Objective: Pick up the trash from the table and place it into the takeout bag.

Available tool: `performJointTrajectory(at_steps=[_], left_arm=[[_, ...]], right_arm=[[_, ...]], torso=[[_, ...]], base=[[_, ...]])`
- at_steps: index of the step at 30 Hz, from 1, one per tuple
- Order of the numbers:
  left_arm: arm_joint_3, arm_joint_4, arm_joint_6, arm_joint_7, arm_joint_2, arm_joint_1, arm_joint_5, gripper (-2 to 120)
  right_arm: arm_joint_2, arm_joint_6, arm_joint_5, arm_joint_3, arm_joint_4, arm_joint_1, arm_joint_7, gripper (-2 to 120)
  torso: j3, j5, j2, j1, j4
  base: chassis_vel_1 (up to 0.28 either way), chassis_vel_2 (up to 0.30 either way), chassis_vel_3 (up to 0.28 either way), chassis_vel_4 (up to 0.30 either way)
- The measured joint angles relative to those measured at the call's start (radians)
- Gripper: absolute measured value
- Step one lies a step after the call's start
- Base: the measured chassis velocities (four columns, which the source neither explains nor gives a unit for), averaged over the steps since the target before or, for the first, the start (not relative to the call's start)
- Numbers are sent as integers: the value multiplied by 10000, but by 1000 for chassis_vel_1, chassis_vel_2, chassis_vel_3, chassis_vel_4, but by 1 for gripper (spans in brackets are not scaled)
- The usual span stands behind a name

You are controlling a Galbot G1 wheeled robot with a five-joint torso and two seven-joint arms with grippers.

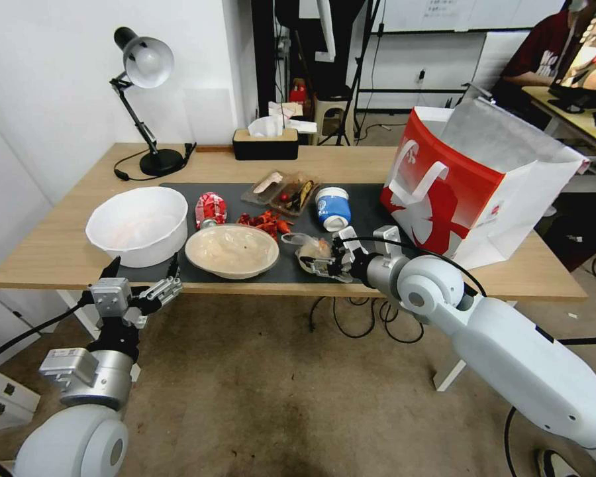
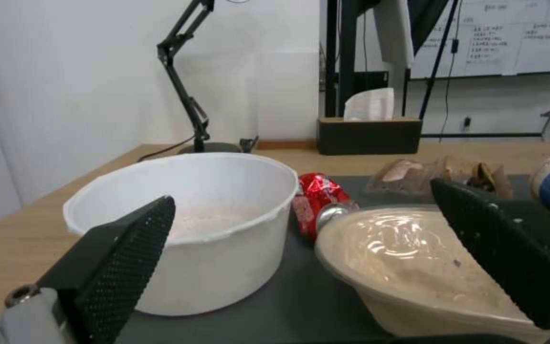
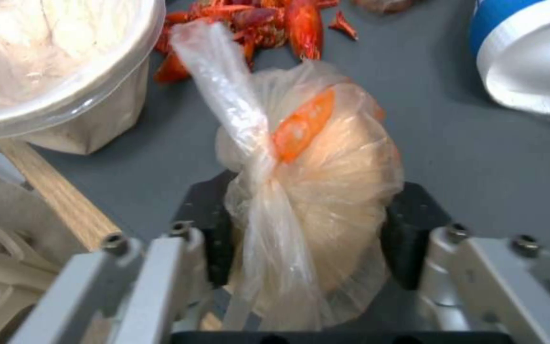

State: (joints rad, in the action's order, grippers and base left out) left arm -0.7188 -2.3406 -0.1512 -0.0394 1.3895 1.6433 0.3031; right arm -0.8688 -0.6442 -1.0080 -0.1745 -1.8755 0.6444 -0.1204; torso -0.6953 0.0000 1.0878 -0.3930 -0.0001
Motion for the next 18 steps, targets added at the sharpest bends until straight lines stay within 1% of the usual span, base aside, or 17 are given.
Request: performJointTrajectory(at_steps=[1, 2, 3, 4, 6, 7, 9, 11, 14, 18], left_arm=[[20, 11, 0, -1, 11, 0, 0, 100], [20, 11, 0, -1, 11, 0, 0, 100], [29, 17, 0, -1, 15, 0, -1, 100], [30, 20, 0, -1, 15, 0, -1, 100], [29, 25, 0, -1, 10, -6, -3, 100], [29, 25, 0, -1, 10, -6, -3, 100], [25, 26, 0, -2, 3, -8, -3, 100], [25, 27, 0, -2, 3, -9, -3, 100], [25, 29, 0, -3, 8, -12, -5, 100], [28, 29, 0, -2, 17, -16, -7, 100]], right_arm=[[5, 8, 23, 12, -12, 57, 5, 38], [5, 8, 23, 12, -12, 57, 5, 38], [5, 18, 41, 13, -15, 96, 12, 33], [4, 23, 51, 13, -16, 111, 17, 31], [-20, 40, 80, 9, -15, 124, 23, 19], [-20, 40, 80, 9, -15, 124, 23, 19], [-58, 41, 85, 4, 9, 70, 24, 11], [-65, 41, 86, 3, 21, 46, 24, 10], [-68, 41, 74, -2, 48, -64, 24, 5], [-33, 42, 64, 1, 36, -61, 24, 5]], torso=[[0, 0, 0, 0, 0], [0, 0, 0, 0, 0], [0, 0, 0, 1, 0], [0, 0, 0, 1, -1], [0, 0, 0, 1, 0], [0, 0, 0, 1, 0], [0, 0, 0, 1, 0], [0, 0, 0, 0, 0], [-1, 0, 0, 0, 1], [-2, 0, 0, 0, 0]], base=[[0, 0, 0, 0], [0, 0, 0, 0], [0, 0, 0, 0], [0, 0, 0, 0], [0, 0, 0, 0], [0, 0, 0, 0], [0, 0, 0, 0], [0, 0, 0, 0], [0, 0, 0, 0], [0, 0, 0, 0]])
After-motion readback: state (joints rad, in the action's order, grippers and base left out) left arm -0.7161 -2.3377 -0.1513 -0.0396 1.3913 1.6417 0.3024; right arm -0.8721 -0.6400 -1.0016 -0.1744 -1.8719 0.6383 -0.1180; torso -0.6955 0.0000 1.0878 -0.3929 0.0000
